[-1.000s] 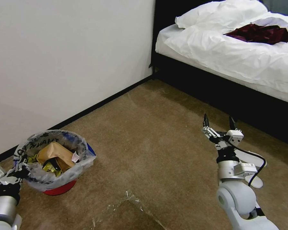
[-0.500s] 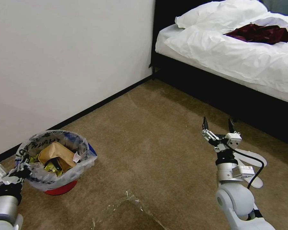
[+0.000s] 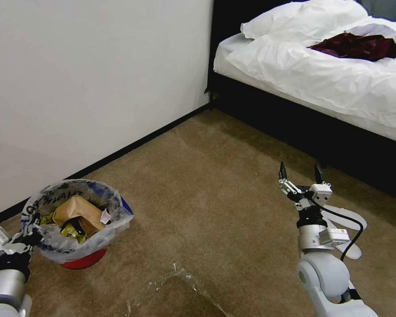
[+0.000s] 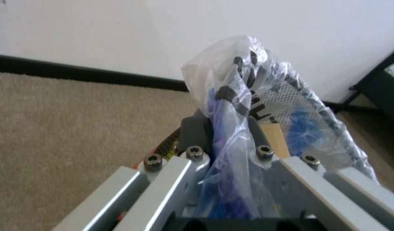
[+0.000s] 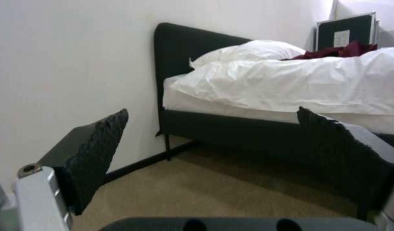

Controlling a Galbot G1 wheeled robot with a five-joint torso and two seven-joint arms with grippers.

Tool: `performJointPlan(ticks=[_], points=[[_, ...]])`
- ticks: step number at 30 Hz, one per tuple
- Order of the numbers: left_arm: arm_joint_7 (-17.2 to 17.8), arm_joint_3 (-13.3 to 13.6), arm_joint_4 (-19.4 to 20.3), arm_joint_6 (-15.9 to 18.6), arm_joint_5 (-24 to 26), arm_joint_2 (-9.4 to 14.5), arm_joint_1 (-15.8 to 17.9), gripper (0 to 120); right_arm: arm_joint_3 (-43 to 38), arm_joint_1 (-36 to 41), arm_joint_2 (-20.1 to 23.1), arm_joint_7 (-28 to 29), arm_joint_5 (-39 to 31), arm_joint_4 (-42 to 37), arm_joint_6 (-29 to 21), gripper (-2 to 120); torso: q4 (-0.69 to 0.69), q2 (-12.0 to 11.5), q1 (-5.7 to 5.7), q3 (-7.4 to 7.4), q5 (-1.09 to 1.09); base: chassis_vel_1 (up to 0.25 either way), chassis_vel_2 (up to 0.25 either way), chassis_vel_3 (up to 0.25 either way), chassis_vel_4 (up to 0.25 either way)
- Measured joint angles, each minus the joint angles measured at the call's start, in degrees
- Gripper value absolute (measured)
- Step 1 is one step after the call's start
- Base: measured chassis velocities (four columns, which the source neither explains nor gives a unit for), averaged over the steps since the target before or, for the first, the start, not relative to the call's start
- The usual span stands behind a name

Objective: Pick up the trash bin and place the garbage on the floor into it.

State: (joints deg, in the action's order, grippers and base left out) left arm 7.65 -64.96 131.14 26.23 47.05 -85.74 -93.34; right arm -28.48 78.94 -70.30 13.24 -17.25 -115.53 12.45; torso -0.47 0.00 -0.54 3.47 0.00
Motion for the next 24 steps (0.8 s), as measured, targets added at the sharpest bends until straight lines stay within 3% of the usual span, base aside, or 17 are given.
performJointPlan(ticks=[11, 24], points=[[-2.84, 0.03, -0.65, -0.37, -1.37, -0.31, 0.11, 4, -0.44, -0.24, 0.51, 0.16, -0.45, 0.35, -0.31, 100, 0.00, 0.00, 0.00, 0.00, 0.00, 0.000, 0.000, 0.000, 0.000], [-2.86, -0.55, -1.32, -1.39, -1.48, -0.25, 0.36, 4, 0.08, -1.10, 0.80, 0.34, -0.73, 0.92, -0.84, 100, 0.00, -0.01, 0.00, 0.00, 0.00, 0.000, 0.000, 0.000, 0.000]])
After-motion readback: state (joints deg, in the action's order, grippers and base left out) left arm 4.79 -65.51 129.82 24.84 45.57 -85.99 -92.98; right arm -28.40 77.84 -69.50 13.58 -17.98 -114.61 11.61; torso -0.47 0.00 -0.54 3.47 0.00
